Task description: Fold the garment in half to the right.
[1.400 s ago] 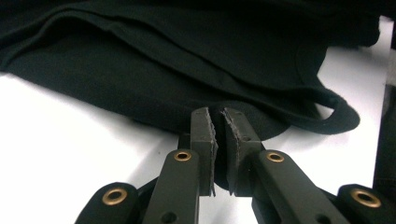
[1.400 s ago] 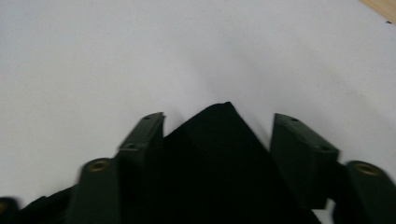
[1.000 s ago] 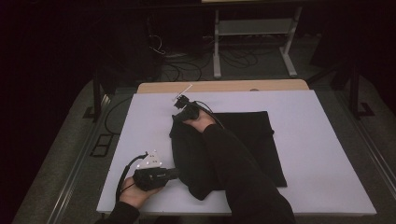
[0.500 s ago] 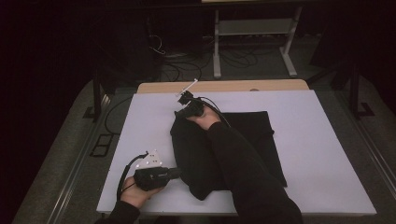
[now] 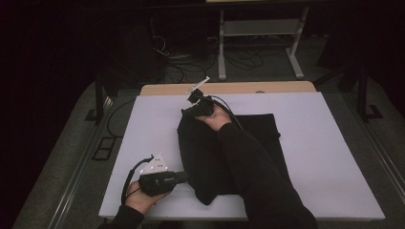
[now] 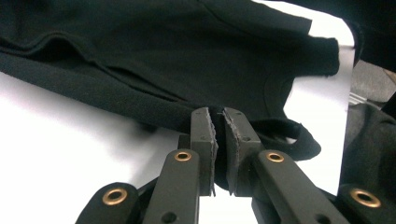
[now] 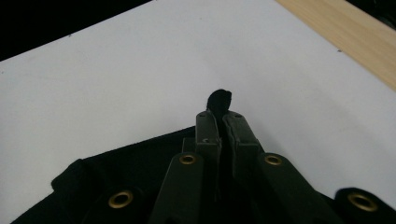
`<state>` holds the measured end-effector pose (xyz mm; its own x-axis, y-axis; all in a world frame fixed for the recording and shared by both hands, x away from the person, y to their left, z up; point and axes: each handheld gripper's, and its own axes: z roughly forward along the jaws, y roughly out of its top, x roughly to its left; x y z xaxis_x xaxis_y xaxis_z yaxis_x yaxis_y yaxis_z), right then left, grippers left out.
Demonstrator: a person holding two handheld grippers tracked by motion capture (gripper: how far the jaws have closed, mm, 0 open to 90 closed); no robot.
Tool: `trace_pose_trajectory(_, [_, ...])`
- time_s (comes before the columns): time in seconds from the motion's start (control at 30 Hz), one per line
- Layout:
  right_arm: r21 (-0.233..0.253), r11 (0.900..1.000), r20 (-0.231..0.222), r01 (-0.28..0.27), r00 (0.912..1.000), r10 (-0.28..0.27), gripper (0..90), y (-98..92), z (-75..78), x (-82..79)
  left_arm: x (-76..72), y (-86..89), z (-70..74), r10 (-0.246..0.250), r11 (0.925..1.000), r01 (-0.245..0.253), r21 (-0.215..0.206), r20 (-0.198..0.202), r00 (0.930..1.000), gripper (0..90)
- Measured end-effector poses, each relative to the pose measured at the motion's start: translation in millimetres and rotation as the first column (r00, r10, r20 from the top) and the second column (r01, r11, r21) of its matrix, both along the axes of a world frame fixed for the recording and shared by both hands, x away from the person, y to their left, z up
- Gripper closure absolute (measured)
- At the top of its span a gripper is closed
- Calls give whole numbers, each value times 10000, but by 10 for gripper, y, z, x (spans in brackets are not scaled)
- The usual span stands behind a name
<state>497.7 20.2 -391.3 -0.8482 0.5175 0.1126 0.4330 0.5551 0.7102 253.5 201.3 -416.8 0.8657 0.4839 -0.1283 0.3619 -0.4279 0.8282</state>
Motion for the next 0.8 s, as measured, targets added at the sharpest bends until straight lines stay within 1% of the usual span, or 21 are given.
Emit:
trace_pose_trajectory(0.07, [-14, 10000, 63, -11, 10000, 11, 840, -22, 36, -10, -7, -17, 6, 3, 10000, -3, -97, -62, 10000, 814])
trace_pose_trajectory(0.1, [31, 10000, 24, 70, 10000, -70, 841, -27, 55, -23, -10, -30, 9, -34, 9999, 33, -103, -41, 10000, 814])
trace_pose_trajectory(0.2, [135, 9999, 191, 14, 9998, -17, 841, -82, 102, -37, -20, -71, 29, -73, 9998, 73, -158, 32, 10000, 814])
trace_pose_trajectory(0.27, [402, 9987, -6, 312, 9995, -313, 841, -108, 137, -63, -21, -91, 44, -83, 9998, 84, -185, 83, 9999, 815])
trace_pose_trajectory(0.43, [482, 9979, 90, 429, 9990, -434, 841, -222, 163, -83, -20, -102, 103, -74, 9994, 82, -327, 219, 9997, 815])
trace_pose_trajectory(0.5, [446, 9978, 98, 490, 9987, -495, 841, -264, 167, -93, -18, -108, 123, -122, 9996, 130, -244, 307, 9995, 815])
trace_pose_trajectory(0.6, [459, 9973, 146, 576, 9982, -583, 841, -335, 189, -97, -12, -144, 133, -231, 9996, 237, -180, 328, 9992, 816])
trace_pose_trajectory(0.77, [540, 9963, 276, 670, 9973, -685, 841, -438, 244, -90, 13, -249, 174, -533, 9986, 533, 12, 391, 9978, 817])
trace_pose_trajectory(0.8, [564, 9960, 265, 699, 9971, -715, 841, -454, 255, -91, 19, -273, 184, -561, 9984, 561, -2, 401, 9976, 817])
